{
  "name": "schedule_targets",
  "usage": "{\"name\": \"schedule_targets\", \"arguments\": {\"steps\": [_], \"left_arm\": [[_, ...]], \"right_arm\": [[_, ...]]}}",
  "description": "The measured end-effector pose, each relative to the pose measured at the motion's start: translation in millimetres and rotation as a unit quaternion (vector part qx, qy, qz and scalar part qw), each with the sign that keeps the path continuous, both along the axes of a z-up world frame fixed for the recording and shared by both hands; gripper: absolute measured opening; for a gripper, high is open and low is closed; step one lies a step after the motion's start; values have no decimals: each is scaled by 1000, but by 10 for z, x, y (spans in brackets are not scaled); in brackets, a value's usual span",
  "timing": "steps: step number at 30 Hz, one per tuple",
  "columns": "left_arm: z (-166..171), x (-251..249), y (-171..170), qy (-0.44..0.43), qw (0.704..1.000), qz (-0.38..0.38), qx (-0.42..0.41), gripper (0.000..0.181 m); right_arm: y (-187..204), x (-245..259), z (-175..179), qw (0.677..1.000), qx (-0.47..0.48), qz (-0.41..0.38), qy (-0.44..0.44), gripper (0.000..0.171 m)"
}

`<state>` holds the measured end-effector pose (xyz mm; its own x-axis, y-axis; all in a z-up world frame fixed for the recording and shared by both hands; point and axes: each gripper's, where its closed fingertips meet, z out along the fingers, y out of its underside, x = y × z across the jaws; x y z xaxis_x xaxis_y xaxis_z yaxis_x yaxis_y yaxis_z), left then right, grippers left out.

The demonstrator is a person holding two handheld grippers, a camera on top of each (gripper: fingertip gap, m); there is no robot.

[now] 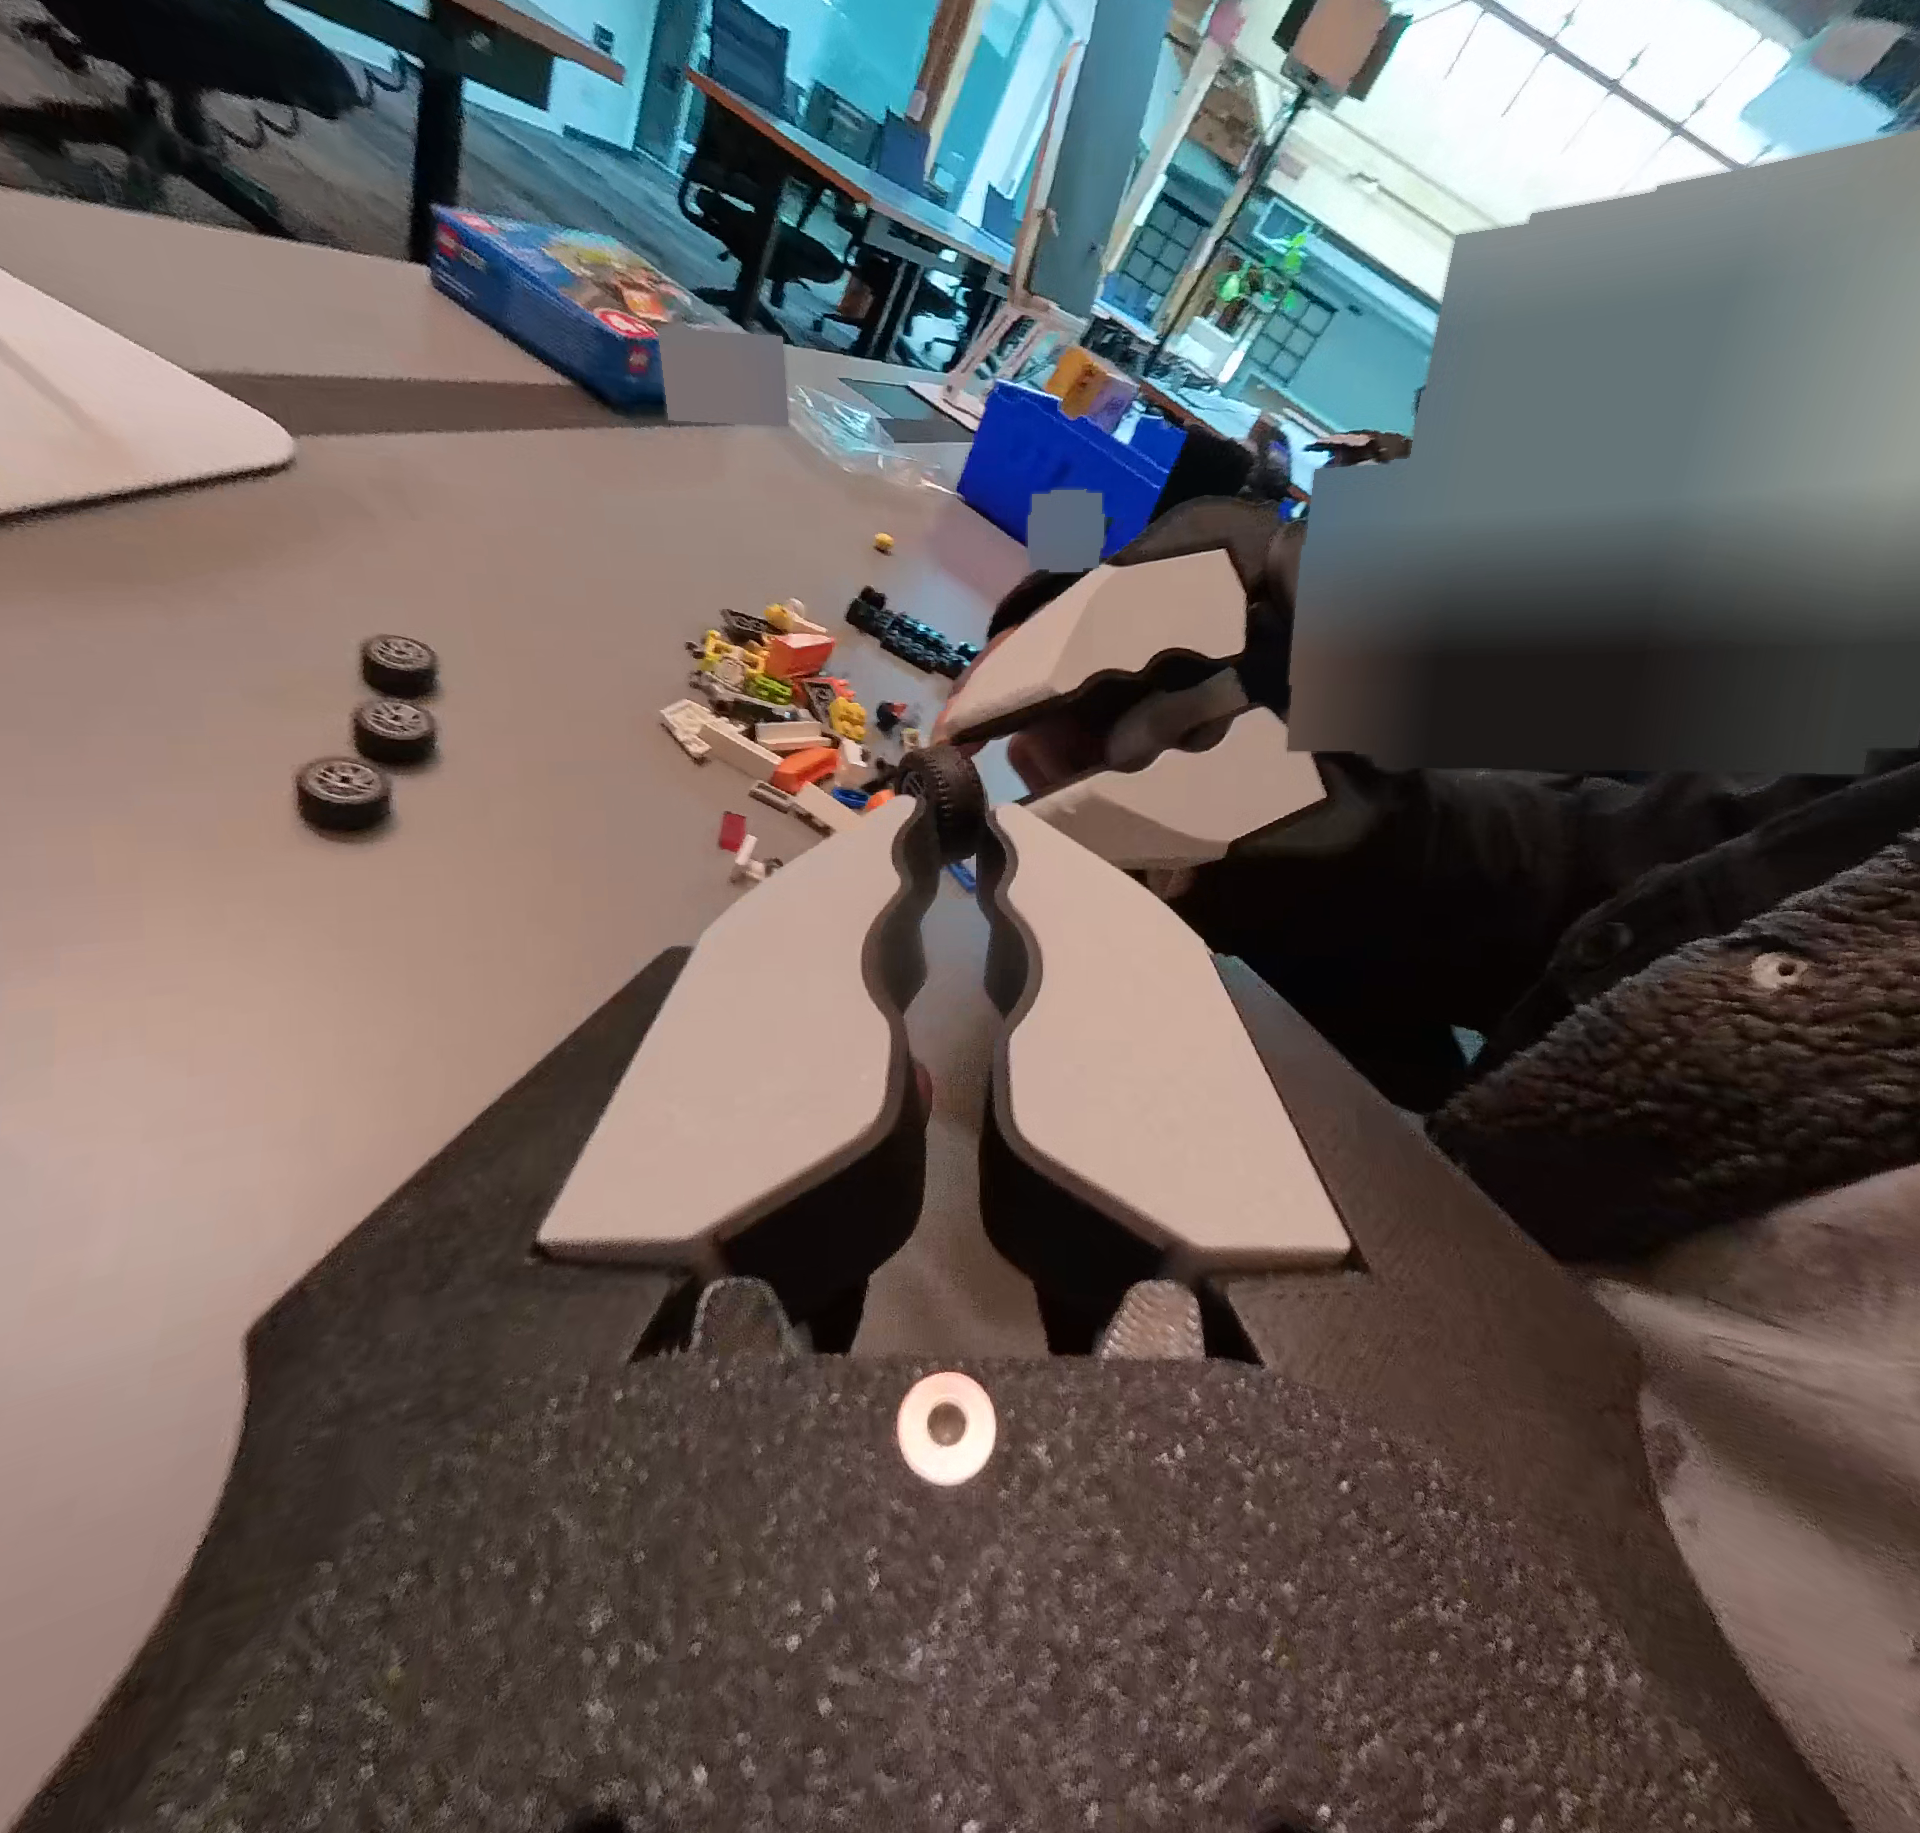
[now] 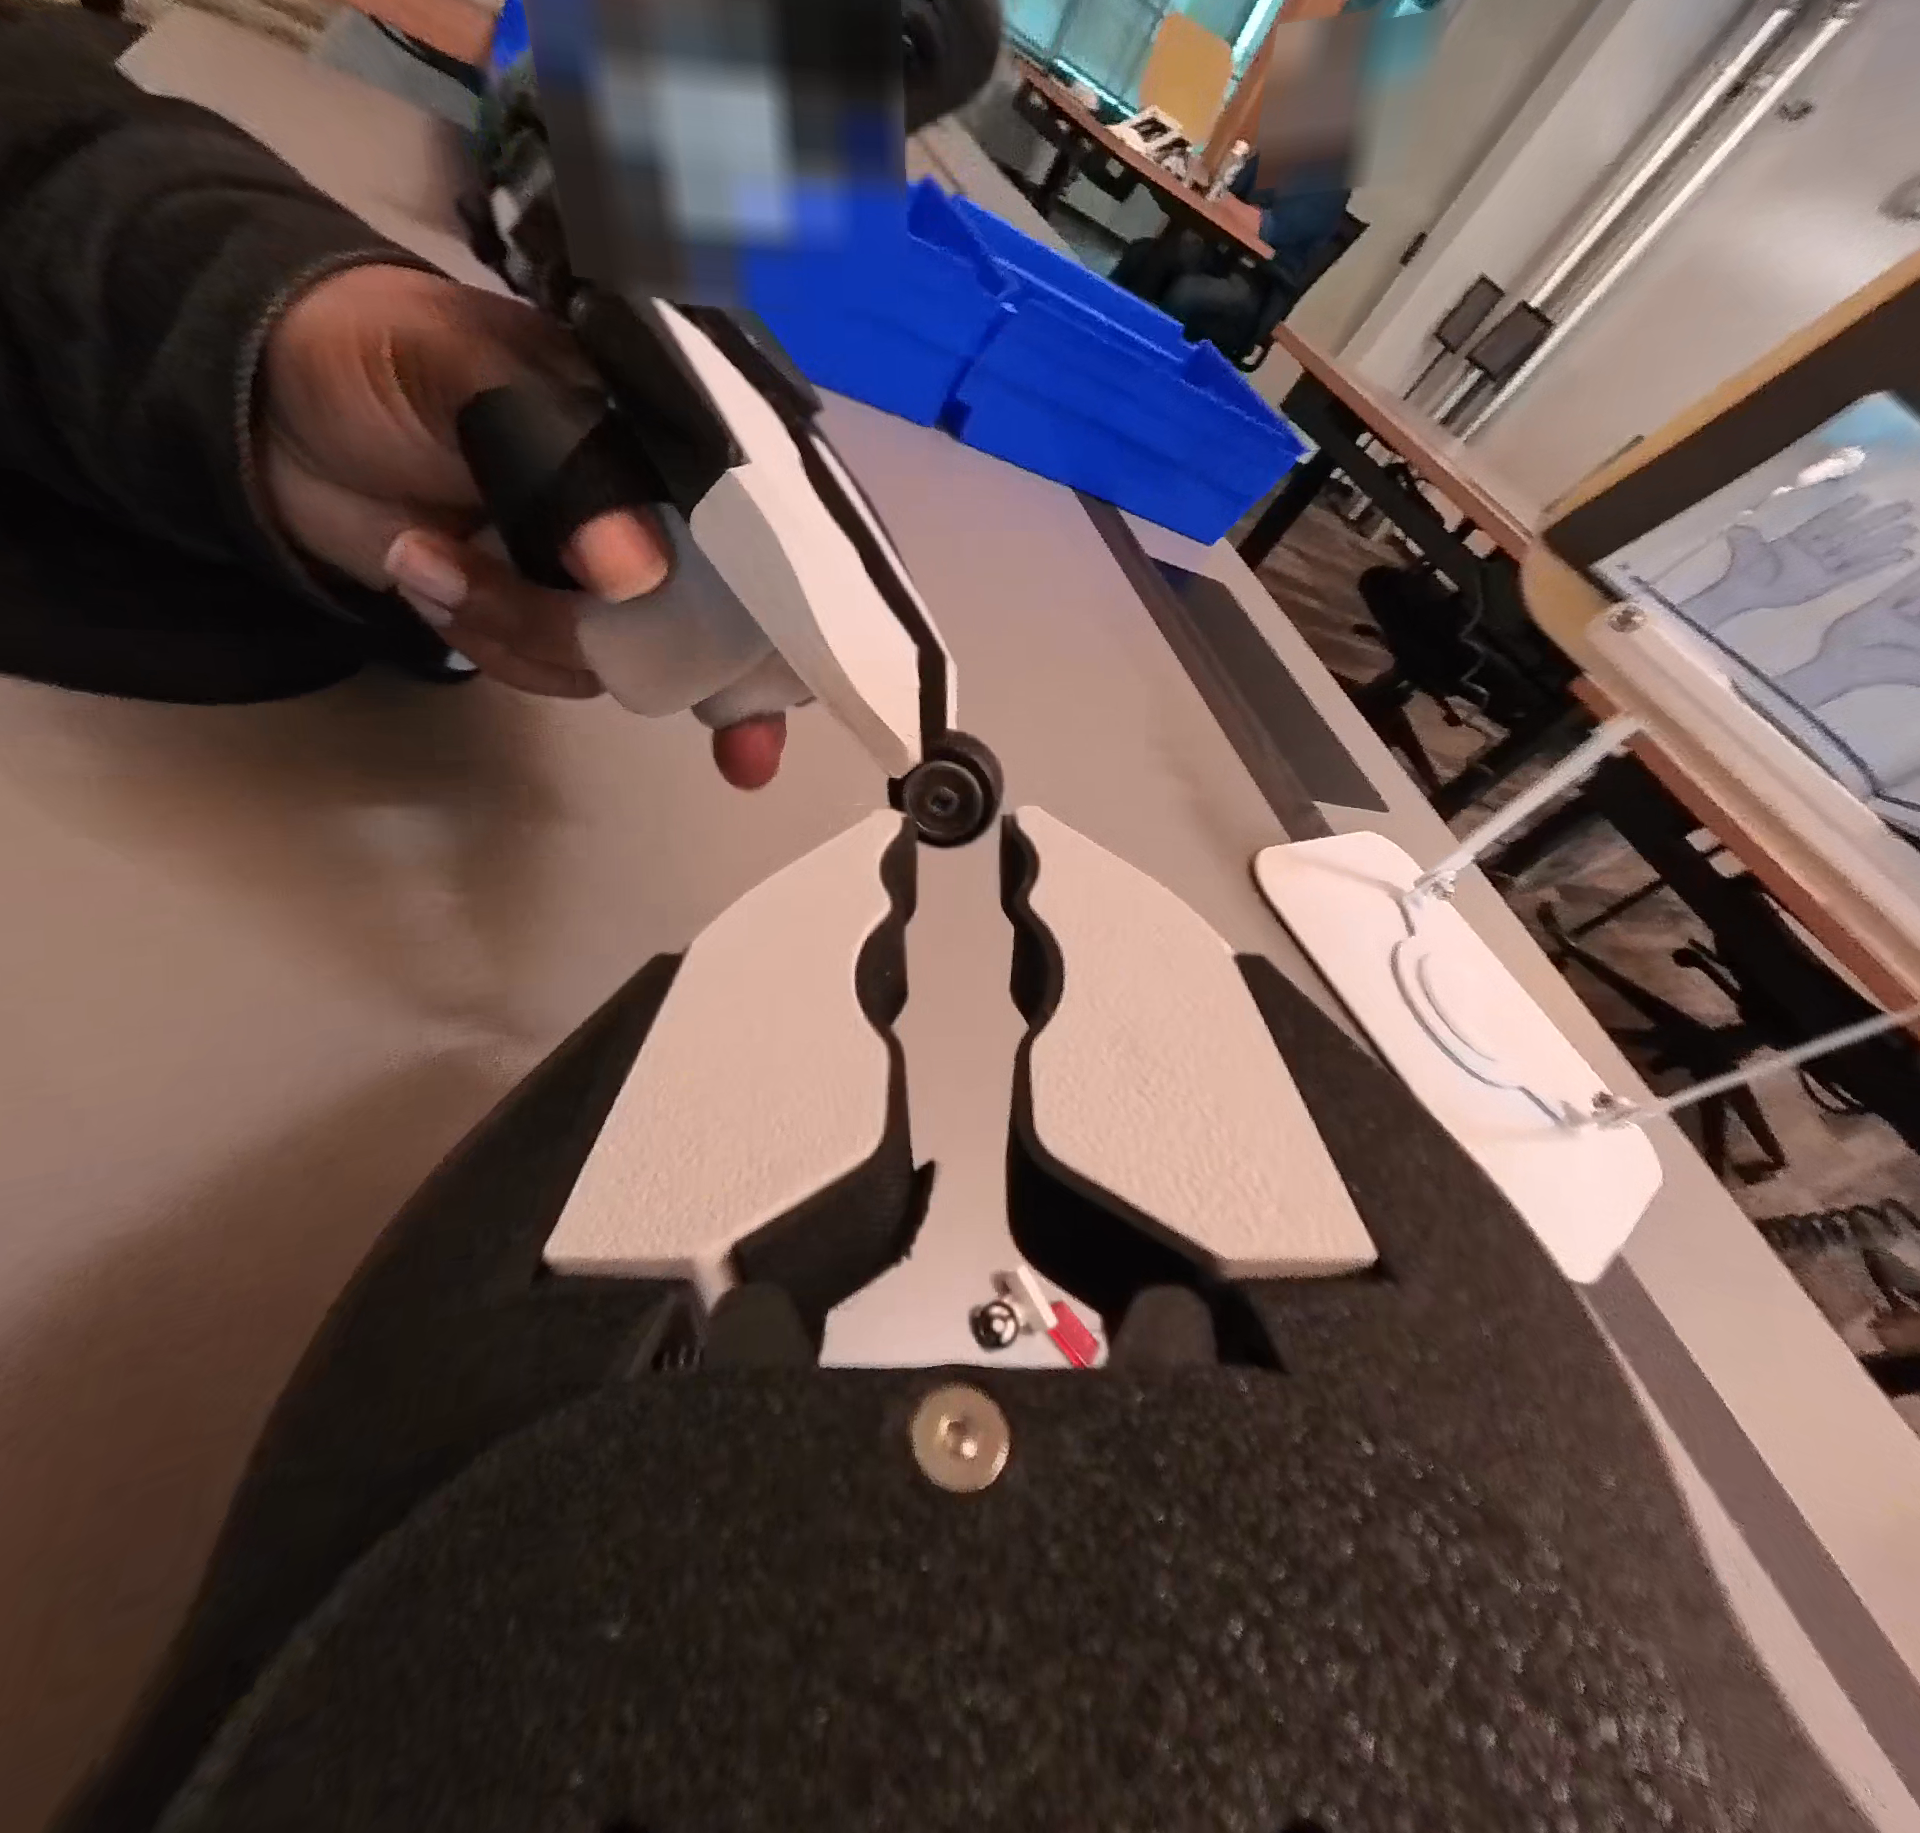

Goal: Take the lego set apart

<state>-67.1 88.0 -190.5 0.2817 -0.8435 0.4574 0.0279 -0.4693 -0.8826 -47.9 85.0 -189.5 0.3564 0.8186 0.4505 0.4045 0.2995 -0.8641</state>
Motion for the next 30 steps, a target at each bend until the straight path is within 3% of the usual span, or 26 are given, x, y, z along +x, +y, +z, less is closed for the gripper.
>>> {"name": "schedule_targets", "arguments": {"steps": [10,20,26,27,30], "left_arm": [[-64,40,-66,57,997,-4,47,6],[-137,92,-208,90,992,-62,70,2],[-19,70,-304,-5,992,-128,-18,1],[16,59,-324,-26,989,-143,-40,1],[13,51,-312,-45,986,-145,-62,1]], "right_arm": [[-50,-14,-66,997,43,-30,-60,14],[-101,-10,-211,995,47,3,-87,13],[-224,3,-138,997,-2,62,-43,11],[-250,11,-139,996,-10,74,-40,0],[-233,48,-138,996,-15,74,-39,0]]}}
